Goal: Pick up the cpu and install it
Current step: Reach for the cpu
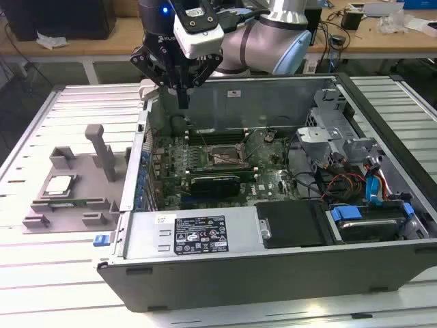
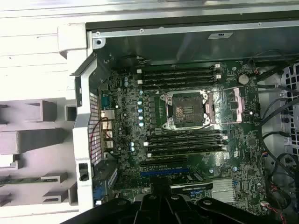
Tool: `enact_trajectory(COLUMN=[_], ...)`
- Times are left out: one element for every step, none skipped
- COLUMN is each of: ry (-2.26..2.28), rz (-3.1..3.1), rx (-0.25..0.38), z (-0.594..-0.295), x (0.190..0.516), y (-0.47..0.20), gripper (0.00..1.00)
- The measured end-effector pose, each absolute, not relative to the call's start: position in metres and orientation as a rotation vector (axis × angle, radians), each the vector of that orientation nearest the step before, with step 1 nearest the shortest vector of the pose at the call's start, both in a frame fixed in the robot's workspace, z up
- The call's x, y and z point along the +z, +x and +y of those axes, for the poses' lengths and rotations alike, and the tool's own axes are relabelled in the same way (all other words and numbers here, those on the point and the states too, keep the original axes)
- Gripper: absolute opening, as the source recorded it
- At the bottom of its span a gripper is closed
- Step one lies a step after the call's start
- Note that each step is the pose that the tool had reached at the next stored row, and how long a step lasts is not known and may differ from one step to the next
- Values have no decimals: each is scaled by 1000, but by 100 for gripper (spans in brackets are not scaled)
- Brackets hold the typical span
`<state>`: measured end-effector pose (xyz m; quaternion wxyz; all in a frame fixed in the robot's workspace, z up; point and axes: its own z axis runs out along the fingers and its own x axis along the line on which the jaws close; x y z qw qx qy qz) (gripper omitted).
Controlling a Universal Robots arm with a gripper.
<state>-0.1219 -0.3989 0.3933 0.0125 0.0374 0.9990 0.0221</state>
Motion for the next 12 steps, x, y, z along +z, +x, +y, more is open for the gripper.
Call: enact_trajectory(ry=[117, 117, 117, 117, 117, 117, 117, 117, 117, 117, 117, 117], rz=[3114, 3114, 3114, 3114, 3114, 3114, 3114, 3114, 3114, 3114, 3114, 3114], rx=[69, 69, 69, 69, 69, 69, 69, 69, 69, 69, 69, 70], z=[-399, -399, -399, -399, -399, -399, -399, -399, -399, -399, -399, -399], x=[393, 393, 393, 393, 393, 393, 393, 393, 393, 393, 393, 393], y=[-122, -122, -122, -122, -122, -122, -122, -122, -123, -123, -125, -127], gripper=[11, 11, 11, 11, 11, 11, 11, 11, 11, 11, 11, 11])
